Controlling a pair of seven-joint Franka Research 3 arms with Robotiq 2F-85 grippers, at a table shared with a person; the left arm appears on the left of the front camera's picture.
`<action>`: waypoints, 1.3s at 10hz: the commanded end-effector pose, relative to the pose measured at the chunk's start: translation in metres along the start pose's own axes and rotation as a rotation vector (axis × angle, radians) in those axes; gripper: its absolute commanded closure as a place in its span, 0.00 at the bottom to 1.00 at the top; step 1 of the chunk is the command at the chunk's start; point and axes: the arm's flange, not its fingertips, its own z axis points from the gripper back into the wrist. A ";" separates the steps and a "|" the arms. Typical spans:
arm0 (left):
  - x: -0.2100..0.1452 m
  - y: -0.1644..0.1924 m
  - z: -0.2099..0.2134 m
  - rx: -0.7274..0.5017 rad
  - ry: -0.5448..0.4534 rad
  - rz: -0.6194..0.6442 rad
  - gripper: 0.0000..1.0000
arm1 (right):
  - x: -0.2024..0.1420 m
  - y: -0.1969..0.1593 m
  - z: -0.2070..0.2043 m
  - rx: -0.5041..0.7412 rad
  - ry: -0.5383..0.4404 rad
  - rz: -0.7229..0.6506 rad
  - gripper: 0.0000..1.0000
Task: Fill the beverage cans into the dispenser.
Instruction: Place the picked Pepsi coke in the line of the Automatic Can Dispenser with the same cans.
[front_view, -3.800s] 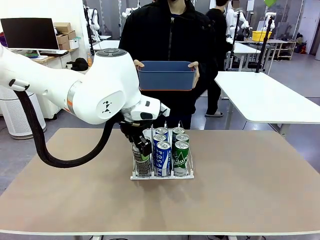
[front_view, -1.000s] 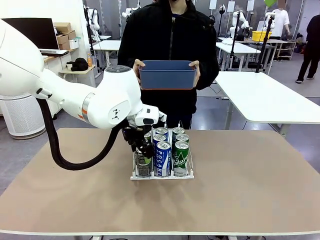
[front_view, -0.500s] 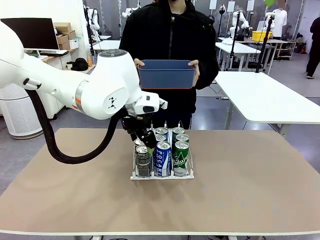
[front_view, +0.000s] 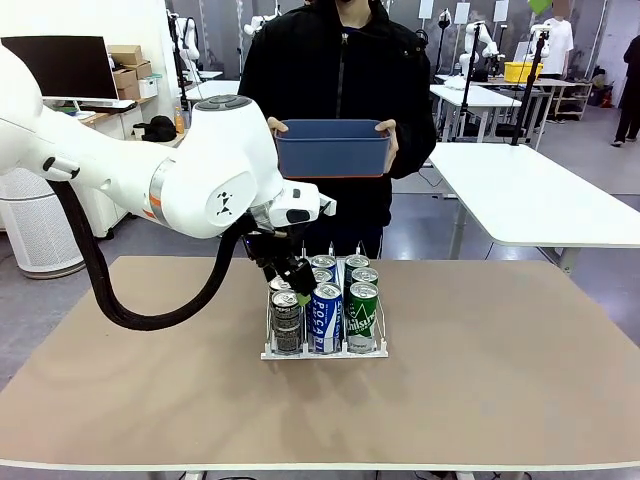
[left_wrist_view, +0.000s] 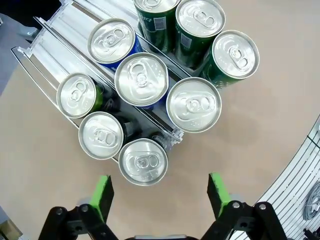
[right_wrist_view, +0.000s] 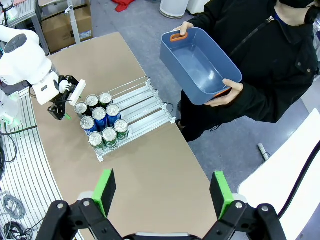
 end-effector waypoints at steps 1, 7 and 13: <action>0.000 0.003 -0.001 0.011 0.006 -0.002 0.00 | 0.000 0.001 0.000 0.001 -0.004 0.002 0.00; -0.013 0.023 0.045 -0.164 -0.077 -0.029 0.00 | 0.000 0.001 0.000 0.001 -0.004 0.002 0.00; -0.065 0.077 0.193 -0.114 -0.332 -0.140 0.00 | 0.000 0.001 0.000 0.001 -0.004 0.002 0.00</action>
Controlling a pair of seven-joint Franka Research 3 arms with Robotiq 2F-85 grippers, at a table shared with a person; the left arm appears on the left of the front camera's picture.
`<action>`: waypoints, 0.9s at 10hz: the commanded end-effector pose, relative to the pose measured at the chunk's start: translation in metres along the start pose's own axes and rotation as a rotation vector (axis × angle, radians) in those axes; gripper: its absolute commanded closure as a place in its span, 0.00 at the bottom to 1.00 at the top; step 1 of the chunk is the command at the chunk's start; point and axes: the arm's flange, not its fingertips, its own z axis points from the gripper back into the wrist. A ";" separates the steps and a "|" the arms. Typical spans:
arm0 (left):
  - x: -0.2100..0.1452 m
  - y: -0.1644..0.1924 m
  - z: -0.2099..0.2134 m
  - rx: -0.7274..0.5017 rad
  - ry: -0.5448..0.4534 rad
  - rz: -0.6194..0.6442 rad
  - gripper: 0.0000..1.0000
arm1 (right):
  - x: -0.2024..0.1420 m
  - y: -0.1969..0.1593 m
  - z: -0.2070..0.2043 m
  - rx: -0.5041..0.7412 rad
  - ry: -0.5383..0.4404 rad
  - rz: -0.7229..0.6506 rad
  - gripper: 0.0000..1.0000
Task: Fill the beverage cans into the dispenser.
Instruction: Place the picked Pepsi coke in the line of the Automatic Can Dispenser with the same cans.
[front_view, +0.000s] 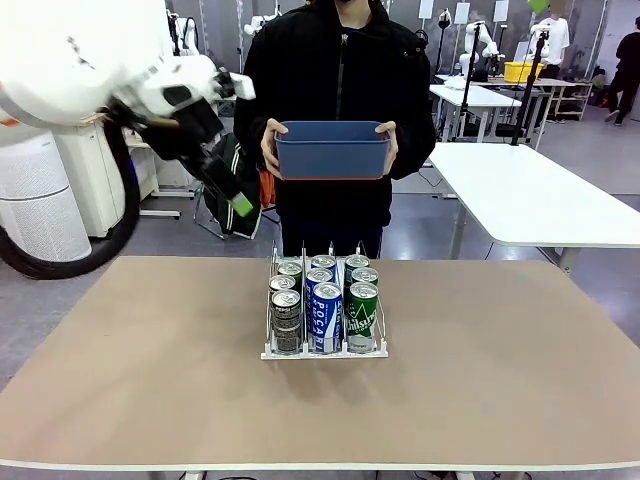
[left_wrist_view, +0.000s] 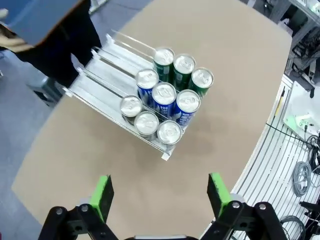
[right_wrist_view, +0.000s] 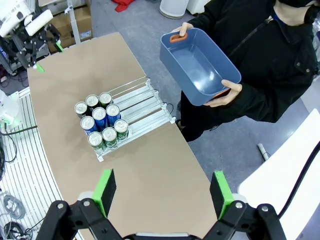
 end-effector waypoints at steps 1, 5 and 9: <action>-0.003 0.000 0.030 -0.001 -0.076 -0.031 0.00 | 0.001 0.001 0.000 0.001 -0.004 0.002 0.00; 0.003 0.019 0.141 0.031 -0.176 -0.052 0.00 | 0.001 0.001 0.000 0.001 -0.004 0.002 0.00; 0.012 0.037 0.210 0.073 -0.136 0.013 0.00 | 0.001 0.001 0.000 0.001 -0.004 0.002 0.00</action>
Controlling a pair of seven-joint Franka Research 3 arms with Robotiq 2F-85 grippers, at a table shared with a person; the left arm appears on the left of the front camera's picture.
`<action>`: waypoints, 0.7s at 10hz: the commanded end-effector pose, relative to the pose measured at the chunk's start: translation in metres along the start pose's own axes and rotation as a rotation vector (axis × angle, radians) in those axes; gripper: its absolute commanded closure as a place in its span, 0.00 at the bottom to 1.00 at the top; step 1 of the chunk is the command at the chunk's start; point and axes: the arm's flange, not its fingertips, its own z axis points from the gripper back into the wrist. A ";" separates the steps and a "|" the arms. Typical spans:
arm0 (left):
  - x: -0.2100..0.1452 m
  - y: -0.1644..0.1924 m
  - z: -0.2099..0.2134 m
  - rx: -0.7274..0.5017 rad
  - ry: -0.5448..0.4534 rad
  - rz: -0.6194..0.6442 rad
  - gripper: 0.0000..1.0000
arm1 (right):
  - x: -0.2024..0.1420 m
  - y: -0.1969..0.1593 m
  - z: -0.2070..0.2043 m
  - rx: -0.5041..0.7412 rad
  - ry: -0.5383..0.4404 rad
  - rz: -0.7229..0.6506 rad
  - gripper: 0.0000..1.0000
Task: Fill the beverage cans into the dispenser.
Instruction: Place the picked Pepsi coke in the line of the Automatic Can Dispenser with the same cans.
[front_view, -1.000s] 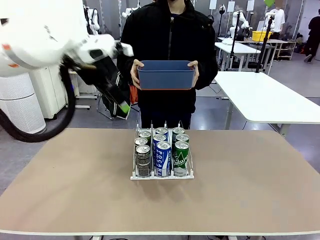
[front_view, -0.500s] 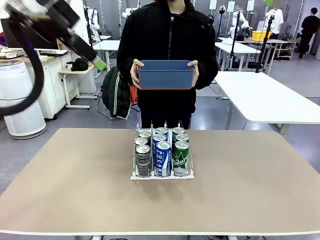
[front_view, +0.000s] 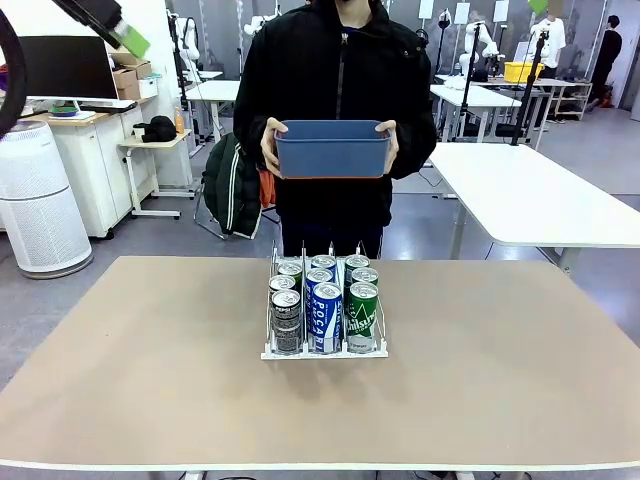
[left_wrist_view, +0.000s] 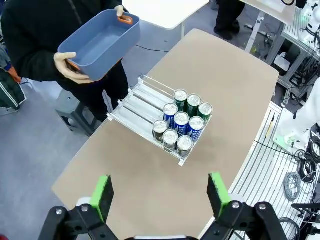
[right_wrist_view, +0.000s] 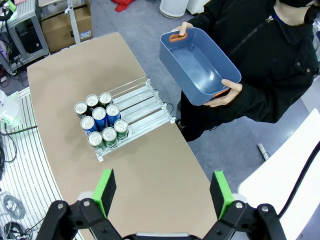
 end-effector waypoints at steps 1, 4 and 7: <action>0.010 0.001 0.017 0.043 0.030 0.010 0.00 | 0.000 0.001 0.000 0.001 -0.004 0.002 0.00; 0.013 -0.003 0.027 0.074 0.018 0.002 0.00 | 0.000 0.001 0.000 0.001 -0.004 0.002 0.00; 0.015 -0.006 0.026 0.084 0.017 0.004 0.00 | 0.000 0.001 0.000 0.001 -0.004 0.002 0.00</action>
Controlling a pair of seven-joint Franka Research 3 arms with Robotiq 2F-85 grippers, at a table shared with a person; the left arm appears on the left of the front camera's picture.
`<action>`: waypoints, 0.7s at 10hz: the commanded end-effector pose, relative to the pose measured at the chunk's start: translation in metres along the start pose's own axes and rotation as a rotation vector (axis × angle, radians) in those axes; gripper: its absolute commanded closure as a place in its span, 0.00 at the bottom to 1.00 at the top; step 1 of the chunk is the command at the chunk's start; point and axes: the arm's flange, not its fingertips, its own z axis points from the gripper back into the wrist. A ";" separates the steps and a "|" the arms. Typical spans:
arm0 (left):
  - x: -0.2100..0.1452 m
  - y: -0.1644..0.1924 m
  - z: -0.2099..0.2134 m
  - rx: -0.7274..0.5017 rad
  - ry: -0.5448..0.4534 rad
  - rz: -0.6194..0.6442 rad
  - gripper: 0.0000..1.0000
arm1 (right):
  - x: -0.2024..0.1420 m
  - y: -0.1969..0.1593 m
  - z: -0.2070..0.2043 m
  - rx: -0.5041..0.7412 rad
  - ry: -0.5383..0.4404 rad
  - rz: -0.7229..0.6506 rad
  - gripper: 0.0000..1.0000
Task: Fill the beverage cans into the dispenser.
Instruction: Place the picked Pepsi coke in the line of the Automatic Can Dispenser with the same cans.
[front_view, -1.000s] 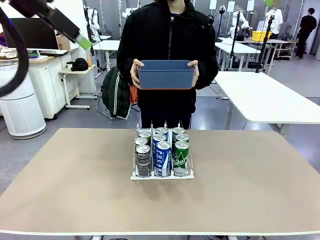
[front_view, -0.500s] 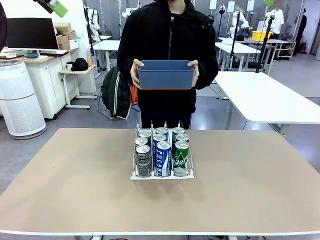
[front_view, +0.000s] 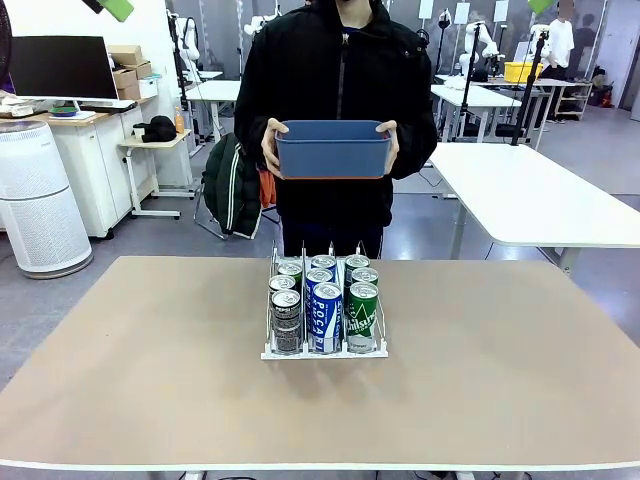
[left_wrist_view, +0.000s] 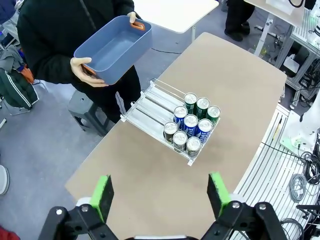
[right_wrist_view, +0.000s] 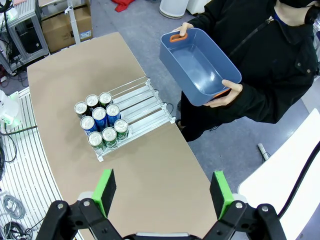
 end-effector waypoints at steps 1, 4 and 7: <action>-0.001 0.000 -0.001 0.031 0.017 0.017 0.00 | 0.000 0.001 0.000 0.001 -0.004 0.002 0.00; 0.000 0.000 0.000 0.006 -0.002 0.002 0.00 | 0.000 0.001 0.000 0.001 -0.004 0.002 0.00; 0.000 0.000 0.000 0.006 -0.002 0.002 0.00 | 0.000 0.001 0.000 0.001 -0.004 0.002 0.00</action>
